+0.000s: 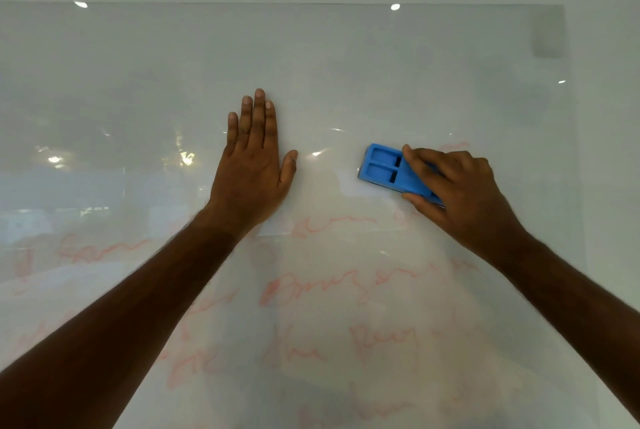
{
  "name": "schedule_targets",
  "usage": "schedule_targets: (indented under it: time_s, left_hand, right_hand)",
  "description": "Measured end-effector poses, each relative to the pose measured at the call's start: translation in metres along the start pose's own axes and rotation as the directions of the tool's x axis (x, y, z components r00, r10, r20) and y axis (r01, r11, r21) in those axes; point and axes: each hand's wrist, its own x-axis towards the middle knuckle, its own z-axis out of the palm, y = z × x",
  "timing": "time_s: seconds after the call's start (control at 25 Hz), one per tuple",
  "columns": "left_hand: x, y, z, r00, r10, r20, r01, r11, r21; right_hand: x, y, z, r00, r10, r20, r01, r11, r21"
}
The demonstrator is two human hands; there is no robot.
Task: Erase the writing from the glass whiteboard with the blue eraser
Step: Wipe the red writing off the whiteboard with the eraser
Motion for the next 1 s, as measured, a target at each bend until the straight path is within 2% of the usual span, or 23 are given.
schedule_targets:
  time_s: [0.28, 0.48, 0.6, 0.84, 1.0]
  left_hand:
    - [-0.002, 0.004, -0.002, 1.000, -0.013, 0.007, 0.013, 1.000, -0.011]
    - [-0.003, 0.007, -0.003, 1.000, -0.018, 0.008, 0.018, 1.000, -0.020]
    - [-0.003, 0.006, -0.003, 1.000, -0.011, 0.010, 0.011, 1.000, -0.027]
    - [-0.005, 0.004, -0.003, 1.000, 0.007, 0.017, -0.007, 1.000, -0.023]
    - [-0.008, 0.004, -0.003, 0.999, 0.008, 0.040, -0.006, 0.999, -0.046]
  right_hand:
    - [-0.005, 0.063, -0.022, 0.986, 0.166, 0.018, -0.165, 0.986, -0.018]
    - [0.039, 0.055, -0.018, 0.951, 0.309, 0.016, -0.309, 0.947, 0.090]
    - [0.043, 0.034, -0.015, 0.961, 0.275, 0.022, -0.276, 0.954, 0.117]
    - [-0.005, 0.025, -0.014, 0.992, 0.114, 0.058, -0.115, 0.993, 0.021]
    - [-0.023, 0.056, -0.023, 0.982, 0.181, 0.052, -0.181, 0.983, 0.007]
